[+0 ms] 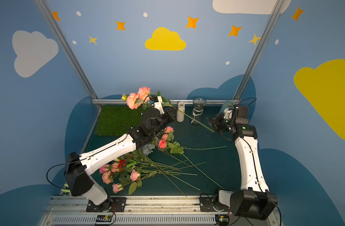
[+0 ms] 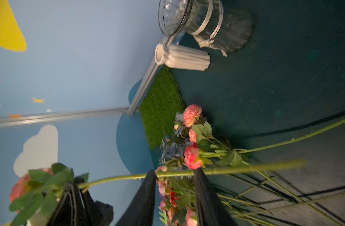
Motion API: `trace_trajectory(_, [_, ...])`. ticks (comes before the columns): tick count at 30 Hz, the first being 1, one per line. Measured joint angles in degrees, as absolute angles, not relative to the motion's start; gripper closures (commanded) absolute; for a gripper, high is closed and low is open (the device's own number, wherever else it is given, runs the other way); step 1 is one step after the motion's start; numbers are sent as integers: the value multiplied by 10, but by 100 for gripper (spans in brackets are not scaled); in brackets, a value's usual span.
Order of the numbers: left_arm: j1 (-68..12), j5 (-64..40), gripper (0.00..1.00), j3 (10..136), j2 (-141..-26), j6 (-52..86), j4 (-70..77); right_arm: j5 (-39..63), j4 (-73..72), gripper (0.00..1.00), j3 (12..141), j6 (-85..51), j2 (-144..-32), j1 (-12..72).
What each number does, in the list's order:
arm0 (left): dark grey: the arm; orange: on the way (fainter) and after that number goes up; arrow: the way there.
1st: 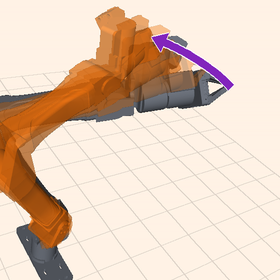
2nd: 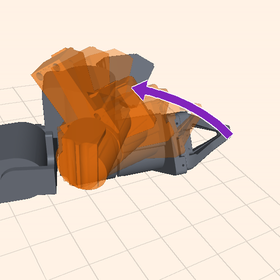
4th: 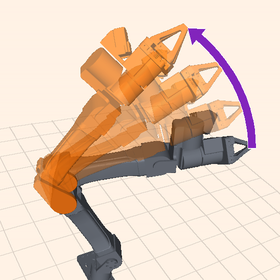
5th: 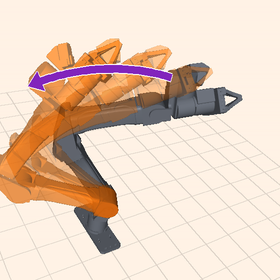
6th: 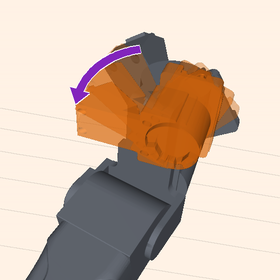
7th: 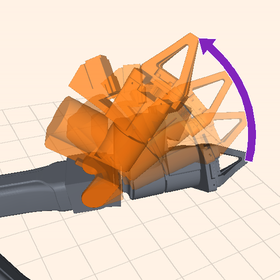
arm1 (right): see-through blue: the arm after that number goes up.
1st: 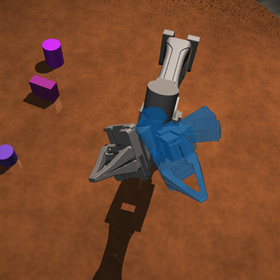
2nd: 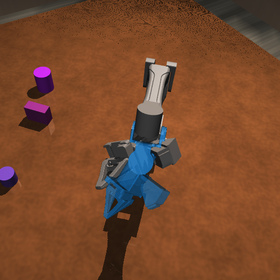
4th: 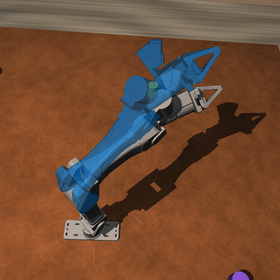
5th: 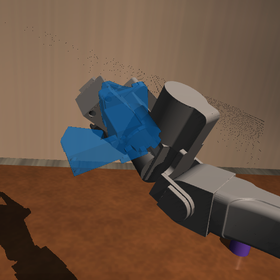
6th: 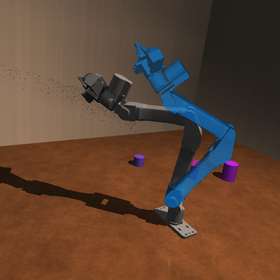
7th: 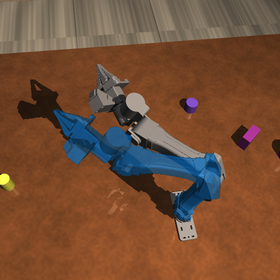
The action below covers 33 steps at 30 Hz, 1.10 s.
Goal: Place the pink flowers into the vase
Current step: Pick up the flower at the center of the board.
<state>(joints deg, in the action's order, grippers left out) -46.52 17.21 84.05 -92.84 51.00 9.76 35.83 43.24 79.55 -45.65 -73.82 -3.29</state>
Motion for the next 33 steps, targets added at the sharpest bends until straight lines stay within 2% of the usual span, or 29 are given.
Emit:
trace_trajectory(5, [-426, 162, 98, 872, -931, 464, 38, 404, 498, 58, 797, -356, -743, -8])
trace_trajectory(7, [-415, 153, 98, 922, -948, 439, -10, 406, 519, 59, 797, -321, -734, 8])
trace_trajectory(14, [-386, 30, 98, 1290, -1116, 340, -252, 317, 559, 68, 856, -234, -692, 83])
trace_trajectory(17, [-382, -48, 98, 1388, -1174, 306, -345, 290, 558, 73, 859, -223, -682, 101])
trace_trajectory(26, [-385, -273, 98, 1392, -1196, 236, -483, 175, 469, 72, 780, -197, -628, 167])
trace_trajectory(33, [-385, -373, 98, 1371, -1190, 215, -493, 182, 391, 72, 770, -191, -633, 175])
